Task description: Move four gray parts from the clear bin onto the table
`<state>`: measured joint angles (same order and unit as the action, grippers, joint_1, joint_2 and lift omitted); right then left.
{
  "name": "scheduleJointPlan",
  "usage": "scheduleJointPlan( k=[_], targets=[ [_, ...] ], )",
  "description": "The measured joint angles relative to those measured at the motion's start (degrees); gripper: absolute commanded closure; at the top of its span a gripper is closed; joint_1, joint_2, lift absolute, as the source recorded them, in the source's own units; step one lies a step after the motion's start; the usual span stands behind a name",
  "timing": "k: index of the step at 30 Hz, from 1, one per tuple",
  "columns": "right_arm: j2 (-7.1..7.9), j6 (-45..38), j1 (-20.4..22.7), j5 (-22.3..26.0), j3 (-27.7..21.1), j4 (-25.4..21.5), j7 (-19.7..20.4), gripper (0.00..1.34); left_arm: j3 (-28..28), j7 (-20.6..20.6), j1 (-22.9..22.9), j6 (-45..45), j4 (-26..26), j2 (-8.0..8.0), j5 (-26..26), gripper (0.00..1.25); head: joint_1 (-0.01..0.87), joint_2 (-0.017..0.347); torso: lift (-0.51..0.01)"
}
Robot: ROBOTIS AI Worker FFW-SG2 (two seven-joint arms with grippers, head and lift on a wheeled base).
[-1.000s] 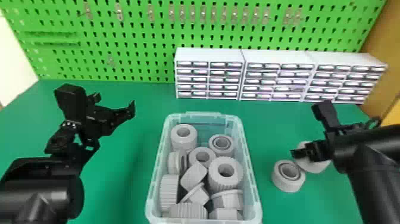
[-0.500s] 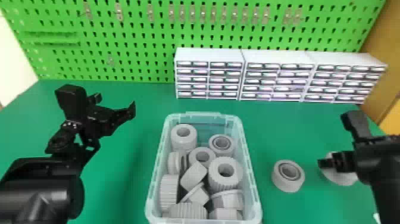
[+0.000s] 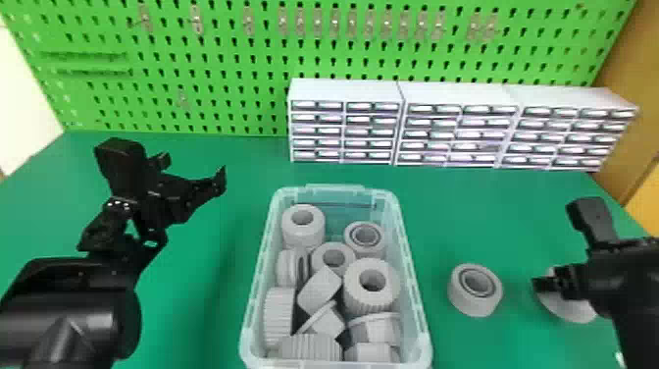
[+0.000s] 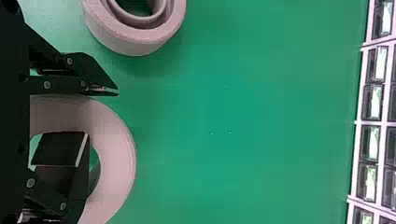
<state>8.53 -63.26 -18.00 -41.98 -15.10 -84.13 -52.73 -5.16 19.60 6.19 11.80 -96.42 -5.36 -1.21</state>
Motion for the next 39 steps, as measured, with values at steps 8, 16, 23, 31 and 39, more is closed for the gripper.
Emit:
scheduleJointPlan(
  k=[8, 16, 23, 31, 39],
  targets=[
    [0.0, 0.9, -0.1, 0.6, -0.1, 0.4, 0.0, 0.87, 0.1, 0.0, 0.1, 0.1, 0.1, 0.0, 0.1, 0.14, 0.678, 0.034, -0.05],
    [-0.09, 3.1, -0.4, 1.3, 0.9, 1.0, 0.0, 0.69, 0.1, 0.0, 0.1, 0.2, 0.2, 0.0, 0.2, 0.14, 0.678, 0.034, -0.05],
    [-0.23, 5.1, -0.5, 3.2, 1.0, 1.7, 0.0, 0.69, 0.1, 0.0, 0.1, 0.2, 0.2, 0.0, 0.2, 0.14, 0.678, 0.034, -0.05],
    [-0.3, 5.8, -0.5, 4.2, 1.1, 1.8, 0.0, 0.69, 0.0, 0.0, 0.1, 0.2, 0.2, 0.0, 0.2, 0.14, 0.678, 0.034, -0.05],
    [-0.44, 6.2, -0.5, 4.6, 1.0, 1.7, 0.0, 0.69, -0.1, 0.0, 0.1, 0.2, 0.2, 0.0, 0.1, 0.14, 0.678, 0.034, -0.05]
  ],
)
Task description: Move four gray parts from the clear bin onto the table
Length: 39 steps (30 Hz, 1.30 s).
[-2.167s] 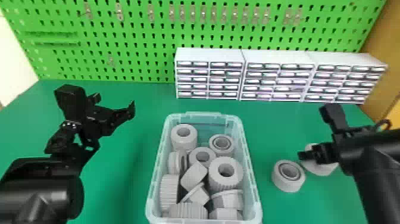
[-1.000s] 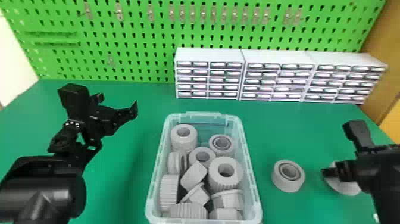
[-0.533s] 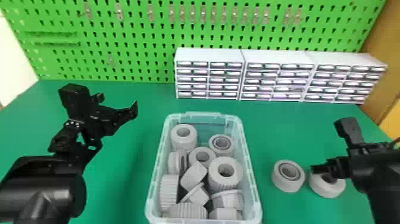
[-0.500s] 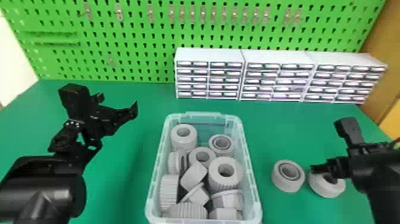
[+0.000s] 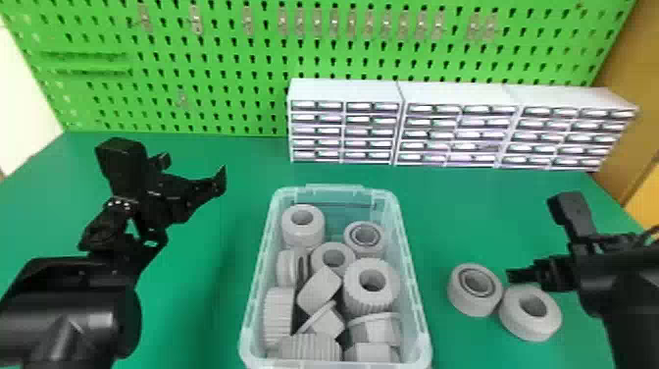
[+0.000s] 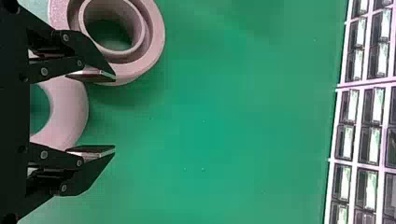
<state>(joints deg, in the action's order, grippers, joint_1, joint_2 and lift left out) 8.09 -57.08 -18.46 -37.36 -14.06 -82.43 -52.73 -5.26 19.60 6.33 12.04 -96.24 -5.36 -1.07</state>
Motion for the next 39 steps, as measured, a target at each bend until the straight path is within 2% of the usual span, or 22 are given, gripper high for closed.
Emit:
scheduleJointPlan(
  k=[16, 22, 39],
  targets=[
    [0.01, 0.0, -0.4, 0.0, 0.6, -1.6, 0.0, 0.66, -0.2, 0.2, 0.0, 0.0, 0.0, 0.0, -0.2, 0.14, 0.678, 0.034, -0.05],
    [0.18, 0.0, -0.7, 0.1, 1.4, -3.5, 0.0, 0.59, -0.3, 0.2, 0.0, 0.0, 0.0, 0.0, -0.2, 0.14, 0.678, 0.034, -0.05],
    [0.43, -3.9, -4.5, 0.0, 9.4, -11.2, 0.0, 0.51, -0.4, 0.3, -0.1, 0.0, 0.0, 0.0, -0.2, 0.14, 0.678, 0.034, -0.05]
  ],
)
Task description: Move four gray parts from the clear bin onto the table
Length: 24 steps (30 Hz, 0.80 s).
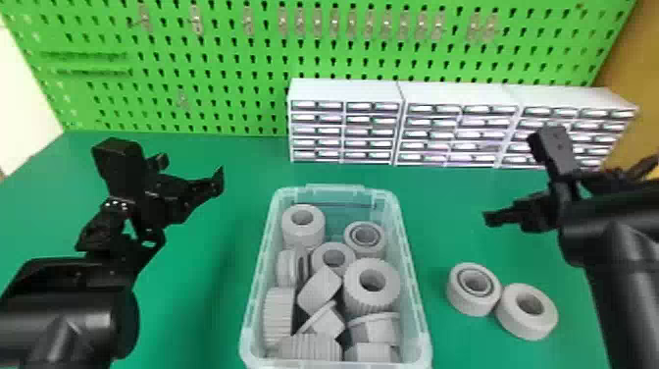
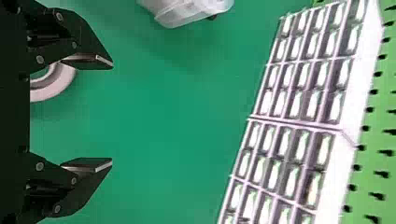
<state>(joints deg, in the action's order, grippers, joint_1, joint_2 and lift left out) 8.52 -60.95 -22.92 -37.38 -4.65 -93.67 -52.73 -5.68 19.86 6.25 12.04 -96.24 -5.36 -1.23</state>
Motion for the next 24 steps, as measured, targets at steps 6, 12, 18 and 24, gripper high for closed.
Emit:
scheduleJointPlan(
  k=[6, 12, 18, 24],
  targets=[
    [-0.07, -2.8, -1.0, -0.6, 2.8, -3.3, 0.0, 0.52, 0.1, 0.0, 0.1, 0.0, 0.0, 0.0, 0.0, 0.14, 0.678, 0.034, -0.05],
    [-0.09, -5.9, -1.9, -0.3, 6.8, -5.5, 0.0, 0.52, 0.2, 0.0, 0.1, 0.0, 0.0, 0.0, 0.0, 0.14, 0.678, 0.034, -0.05],
    [-0.2, -8.8, -2.5, 0.6, 11.8, -7.4, 0.0, 0.52, 0.2, 0.1, 0.1, 0.0, 0.0, 0.0, 0.1, 0.14, 0.678, 0.034, -0.05],
    [-0.53, -11.4, -2.8, 1.2, 16.1, -9.0, 0.0, 0.52, 0.3, 0.1, 0.1, 0.0, 0.0, 0.0, 0.1, 0.14, 0.678, 0.034, -0.05]
  ],
)
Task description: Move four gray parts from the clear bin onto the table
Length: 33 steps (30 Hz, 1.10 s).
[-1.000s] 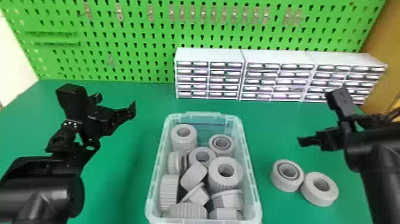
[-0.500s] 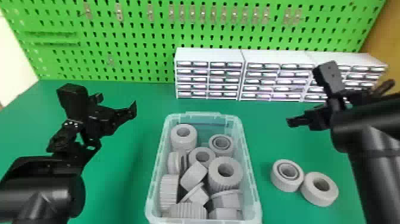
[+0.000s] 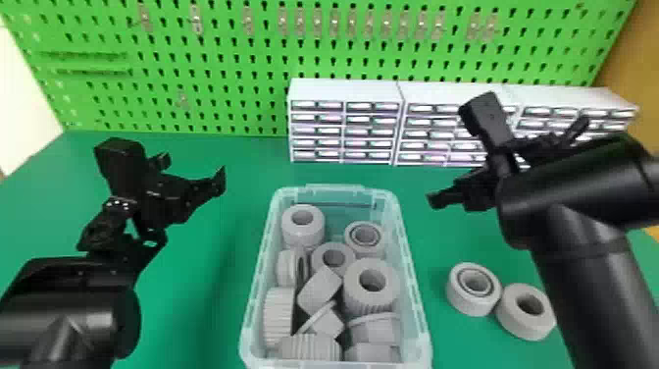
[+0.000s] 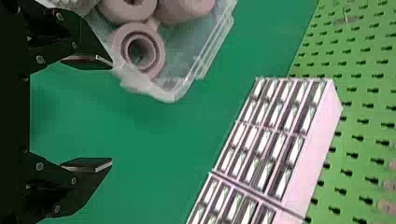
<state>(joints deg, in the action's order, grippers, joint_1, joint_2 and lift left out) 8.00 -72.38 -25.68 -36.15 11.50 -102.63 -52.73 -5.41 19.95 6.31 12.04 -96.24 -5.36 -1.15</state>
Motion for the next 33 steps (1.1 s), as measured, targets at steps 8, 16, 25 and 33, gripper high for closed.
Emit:
scheduleJointPlan(
  k=[8, 16, 25, 33],
  targets=[
    [-0.41, -4.2, 0.3, 0.4, 4.3, -1.9, 0.0, 0.52, 0.0, 0.0, 0.0, 0.0, 0.0, 0.0, 0.1, 0.14, 0.678, 0.034, -0.05],
    [-0.23, -11.8, 0.9, 0.5, 8.4, -6.6, -0.1, 0.52, 0.2, 0.0, 0.0, 0.0, 0.0, 0.0, 0.3, 0.14, 0.678, 0.034, -0.05],
    [0.46, -17.3, 3.4, 0.1, 10.0, -12.8, -0.1, 0.52, 0.3, 0.2, -0.1, 0.3, 0.0, 0.0, 0.5, 0.14, 0.678, 0.034, -0.05],
    [1.86, -17.4, 6.4, 0.9, 10.4, -17.2, -0.4, 0.52, 0.2, 0.7, -0.1, 0.7, 0.0, 0.0, 0.7, 0.14, 0.678, 0.034, -0.05]
  ],
)
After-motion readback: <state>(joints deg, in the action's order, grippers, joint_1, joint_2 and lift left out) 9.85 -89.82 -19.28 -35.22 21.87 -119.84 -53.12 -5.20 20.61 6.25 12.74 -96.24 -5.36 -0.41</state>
